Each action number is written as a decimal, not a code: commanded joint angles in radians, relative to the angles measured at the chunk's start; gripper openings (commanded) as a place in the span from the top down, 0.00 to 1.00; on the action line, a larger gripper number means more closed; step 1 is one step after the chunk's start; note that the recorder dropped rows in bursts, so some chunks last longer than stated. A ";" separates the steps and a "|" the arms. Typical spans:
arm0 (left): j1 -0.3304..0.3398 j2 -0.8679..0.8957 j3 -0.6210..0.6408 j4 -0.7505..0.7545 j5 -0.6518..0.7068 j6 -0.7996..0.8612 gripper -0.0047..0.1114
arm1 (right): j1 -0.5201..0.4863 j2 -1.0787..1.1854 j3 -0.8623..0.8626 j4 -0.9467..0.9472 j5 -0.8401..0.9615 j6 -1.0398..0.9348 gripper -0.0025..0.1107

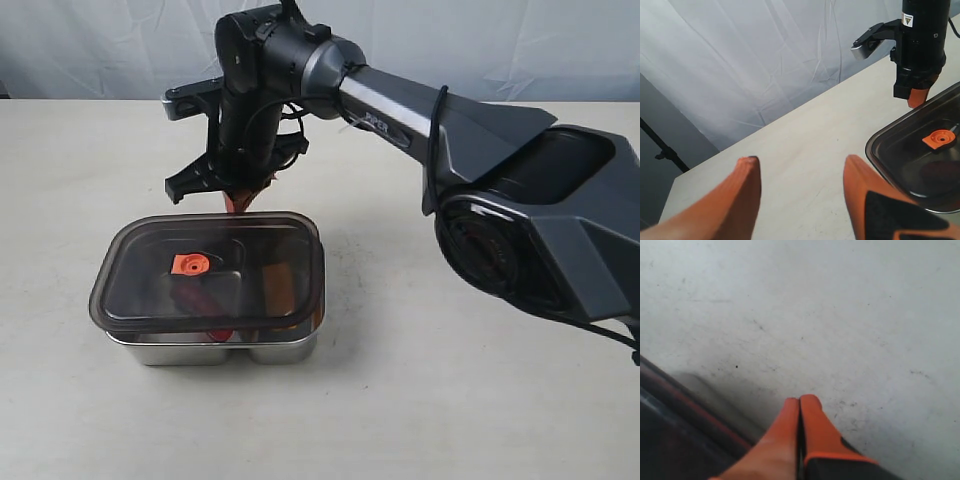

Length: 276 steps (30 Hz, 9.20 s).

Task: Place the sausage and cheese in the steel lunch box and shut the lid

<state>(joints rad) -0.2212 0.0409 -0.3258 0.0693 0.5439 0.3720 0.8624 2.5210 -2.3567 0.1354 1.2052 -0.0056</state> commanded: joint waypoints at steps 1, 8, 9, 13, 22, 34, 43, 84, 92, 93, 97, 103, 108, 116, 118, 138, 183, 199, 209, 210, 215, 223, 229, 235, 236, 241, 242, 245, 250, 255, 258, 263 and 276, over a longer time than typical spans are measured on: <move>-0.009 -0.006 -0.005 -0.001 0.002 -0.006 0.54 | 0.000 -0.024 0.000 0.015 0.016 -0.001 0.98; -0.009 -0.006 -0.005 -0.001 0.002 -0.006 0.54 | 0.000 -0.040 0.000 0.024 0.016 -0.001 0.98; -0.009 -0.006 -0.005 -0.001 0.002 -0.006 0.54 | 0.000 -0.040 0.000 0.024 0.016 -0.001 0.98; -0.009 -0.006 -0.005 -0.001 0.002 -0.006 0.54 | 0.002 -0.042 0.000 0.035 0.016 -0.001 0.98; -0.009 -0.006 -0.005 0.005 0.002 -0.006 0.54 | 0.021 -0.046 0.000 0.068 0.016 0.020 0.98; -0.009 -0.006 -0.005 0.005 0.002 -0.006 0.54 | 0.025 -0.023 0.000 0.005 -0.104 0.031 0.98; -0.009 -0.006 -0.005 0.005 0.002 -0.006 0.54 | 0.025 0.016 0.000 0.006 -0.022 0.035 0.98; -0.009 -0.006 -0.005 0.011 0.002 -0.006 0.54 | 0.027 0.027 0.000 0.172 -0.205 -0.005 0.98; -0.009 -0.006 -0.005 0.011 0.002 -0.006 0.54 | 0.027 0.022 0.000 0.212 -0.134 -0.021 0.98; -0.009 -0.006 -0.005 0.011 0.002 -0.006 0.54 | 0.027 0.022 0.000 0.210 -0.114 -0.021 0.98; -0.009 -0.006 -0.005 0.011 0.002 -0.006 0.54 | 0.027 0.020 0.000 0.206 -0.063 -0.021 0.98; -0.009 -0.006 -0.005 0.011 0.002 -0.006 0.54 | 0.027 -0.017 0.000 0.166 -0.055 -0.023 0.98; -0.009 -0.006 -0.005 0.011 0.002 -0.006 0.54 | 0.027 -0.035 0.000 0.162 -0.024 -0.025 0.98; -0.009 -0.006 -0.005 0.011 0.002 -0.006 0.54 | 0.055 -0.045 0.000 0.139 -0.047 -0.077 0.98; -0.009 -0.006 -0.005 0.010 -0.004 -0.006 0.54 | 0.057 -0.057 0.000 0.109 -0.073 -0.067 0.98; -0.009 0.024 -0.146 -0.051 0.073 0.100 0.66 | 0.059 -0.512 0.000 -0.079 0.016 0.071 0.98; -0.033 0.388 -0.256 -0.055 -0.050 -0.257 0.81 | 0.522 -1.334 0.778 -1.059 0.016 0.767 0.98; -0.031 0.894 -0.291 0.128 -0.118 -0.386 0.81 | -0.259 -1.319 0.990 -0.336 -0.075 0.313 0.98; 0.034 1.210 -0.419 0.477 -0.153 -0.907 0.81 | -0.361 -1.195 1.399 0.215 -0.409 -0.055 0.98; 0.036 1.240 -0.427 0.472 -0.168 -0.907 0.81 | -0.361 -1.185 1.416 0.226 -0.422 -0.075 0.98; 0.041 1.392 -0.451 0.451 -0.259 -0.910 0.81 | -0.361 -1.160 1.485 0.375 -0.433 -0.243 0.98; 0.041 1.604 -0.489 0.295 -0.340 -0.910 0.81 | -0.361 -1.160 1.538 0.563 -0.413 -0.422 0.98; 0.037 1.651 -0.502 0.231 -0.389 -0.910 0.81 | -0.361 -1.160 1.602 0.586 -0.464 -0.444 0.98; 0.015 1.663 -0.502 0.244 -0.443 -0.910 0.81 | -0.343 -1.160 1.646 0.731 -0.477 -0.563 0.98; 0.000 1.672 -0.502 0.246 -0.457 -0.910 0.81 | -0.327 -1.160 1.646 0.746 -0.477 -0.574 0.98; -0.044 1.693 -0.502 0.275 -0.485 -0.902 0.81 | -0.269 -1.160 1.646 0.765 -0.521 -0.574 0.98; -0.047 1.695 -0.502 0.299 -0.489 -0.902 0.81 | -0.260 -1.160 1.646 0.775 -0.526 -0.574 0.98; -0.047 1.698 -0.502 0.310 -0.492 -0.902 0.81 | -0.244 -1.160 1.646 0.794 -0.526 -0.574 0.98; -0.050 1.700 -0.502 0.313 -0.484 -0.902 0.81 | -0.243 -1.160 1.646 0.805 -0.523 -0.574 0.98; -0.050 1.700 -0.502 0.315 -0.427 -0.902 0.81 | -0.243 -1.160 1.646 0.805 -0.527 -0.574 0.98; -0.050 1.700 -0.502 0.317 -0.409 -0.889 0.81 | -0.243 -1.160 1.646 0.805 -0.537 -0.574 0.98; -0.073 1.700 -0.502 0.306 -0.401 -0.887 0.81 | -0.243 -1.160 1.646 0.805 -0.546 -0.574 0.98; -0.132 1.696 -0.502 0.358 -0.364 -0.884 0.81 | -0.243 -1.160 1.646 0.805 -0.556 -0.574 0.98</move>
<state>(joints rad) -0.3397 1.7389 -0.8299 0.4218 0.1434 -0.5112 0.6171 1.3632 -0.7121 0.9346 0.6583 -0.5705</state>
